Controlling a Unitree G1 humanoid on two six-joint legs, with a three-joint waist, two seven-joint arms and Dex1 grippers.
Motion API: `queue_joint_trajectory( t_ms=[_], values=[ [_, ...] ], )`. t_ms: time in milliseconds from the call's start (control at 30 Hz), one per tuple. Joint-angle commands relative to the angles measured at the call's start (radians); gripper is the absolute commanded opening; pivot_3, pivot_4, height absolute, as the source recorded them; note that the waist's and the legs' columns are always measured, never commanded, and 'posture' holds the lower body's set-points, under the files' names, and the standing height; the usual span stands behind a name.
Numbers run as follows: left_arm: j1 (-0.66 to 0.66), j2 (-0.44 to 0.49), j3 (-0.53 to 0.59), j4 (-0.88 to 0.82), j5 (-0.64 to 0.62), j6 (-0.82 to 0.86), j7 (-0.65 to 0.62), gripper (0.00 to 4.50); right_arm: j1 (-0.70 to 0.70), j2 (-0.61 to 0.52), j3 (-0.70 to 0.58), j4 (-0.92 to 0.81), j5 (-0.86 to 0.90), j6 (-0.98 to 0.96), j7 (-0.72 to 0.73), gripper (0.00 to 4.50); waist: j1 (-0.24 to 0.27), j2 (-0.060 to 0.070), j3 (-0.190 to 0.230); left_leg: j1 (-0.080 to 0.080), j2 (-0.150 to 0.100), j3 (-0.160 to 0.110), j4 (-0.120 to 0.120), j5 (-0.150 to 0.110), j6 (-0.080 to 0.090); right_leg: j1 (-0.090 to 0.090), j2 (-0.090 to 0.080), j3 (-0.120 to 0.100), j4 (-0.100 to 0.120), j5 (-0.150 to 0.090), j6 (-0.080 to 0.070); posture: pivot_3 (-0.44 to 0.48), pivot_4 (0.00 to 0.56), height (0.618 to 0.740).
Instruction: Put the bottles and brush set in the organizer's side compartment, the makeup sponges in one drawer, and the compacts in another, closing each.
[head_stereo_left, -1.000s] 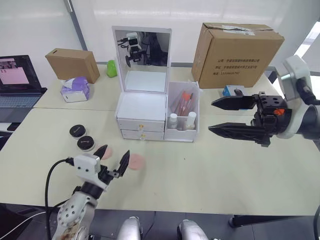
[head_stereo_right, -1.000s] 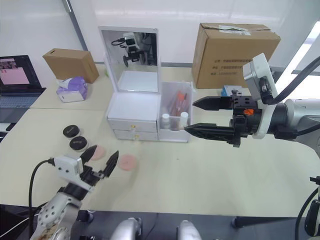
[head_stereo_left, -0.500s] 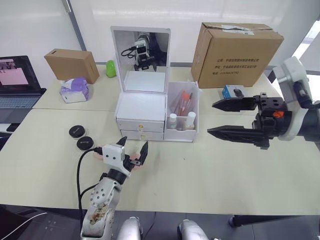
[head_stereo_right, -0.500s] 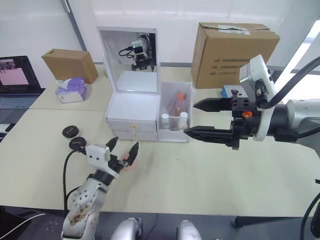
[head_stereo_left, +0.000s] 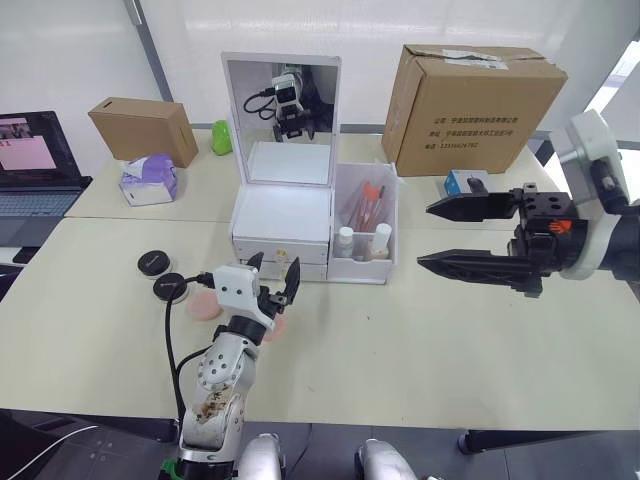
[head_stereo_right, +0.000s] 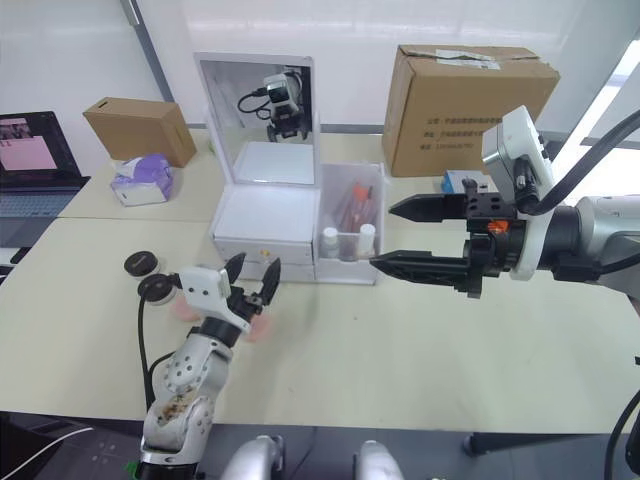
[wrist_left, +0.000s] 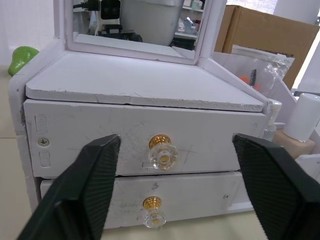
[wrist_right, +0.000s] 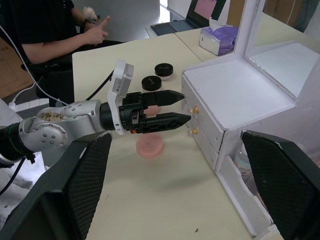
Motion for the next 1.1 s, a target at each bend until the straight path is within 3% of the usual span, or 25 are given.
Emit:
queue_joint_trajectory(
  t_ms=[33, 367, 467, 667, 967, 1100],
  values=[
    [-0.02, -0.006, -0.011, -0.01, 0.004, 0.007, 0.011, 3.1, -0.025, -0.016, -0.013, 0.002, -0.005, -0.018, 0.009, 4.5, 0.0, 0.0, 0.0, 0.0, 0.0, 0.0, 0.0, 0.0, 0.0, 0.0, 0.0, 0.0, 0.0, 0.0, 0.0, 0.0, 0.15, 0.74],
    [-0.028, 0.0, -0.016, 0.009, 0.039, 0.016, 0.042, 3.1, -0.02, -0.016, -0.02, 0.001, -0.035, -0.028, 0.02, 4.5, 0.0, 0.0, 0.0, 0.0, 0.0, 0.0, 0.0, 0.0, 0.0, 0.0, 0.0, 0.0, 0.0, 0.0, 0.0, 0.0, 0.15, 0.74],
    [-0.031, -0.004, -0.017, 0.018, 0.048, 0.022, 0.054, 2.51, -0.022, -0.014, -0.021, -0.001, -0.04, -0.025, 0.022, 4.5, 0.0, 0.0, 0.0, 0.0, 0.0, 0.0, 0.0, 0.0, 0.0, 0.0, 0.0, 0.0, 0.0, 0.0, 0.0, 0.0, 0.15, 0.74],
    [-0.032, -0.006, -0.02, 0.034, 0.05, 0.008, 0.058, 0.68, -0.033, -0.014, -0.018, 0.001, -0.047, -0.026, 0.021, 4.5, 0.0, 0.0, 0.0, 0.0, 0.0, 0.0, 0.0, 0.0, 0.0, 0.0, 0.0, 0.0, 0.0, 0.0, 0.0, 0.0, 0.15, 0.74],
    [-0.022, -0.001, -0.019, 0.034, 0.052, -0.002, 0.059, 0.63, -0.033, -0.008, -0.019, 0.003, -0.062, -0.035, 0.026, 4.5, 0.0, 0.0, 0.0, 0.0, -0.001, 0.0, 0.0, 0.0, 0.0, 0.0, 0.0, 0.0, 0.0, 0.0, 0.0, 0.0, 0.15, 0.74],
    [0.057, 0.044, -0.021, -0.041, 0.053, 0.005, 0.033, 0.63, -0.026, -0.001, -0.026, -0.001, -0.055, -0.036, 0.022, 4.5, -0.002, 0.0, 0.0, 0.0, 0.0, -0.001, 0.0, 0.0, 0.0, 0.0, 0.0, 0.0, 0.0, 0.0, 0.0, 0.0, 0.15, 0.74]
  ],
)
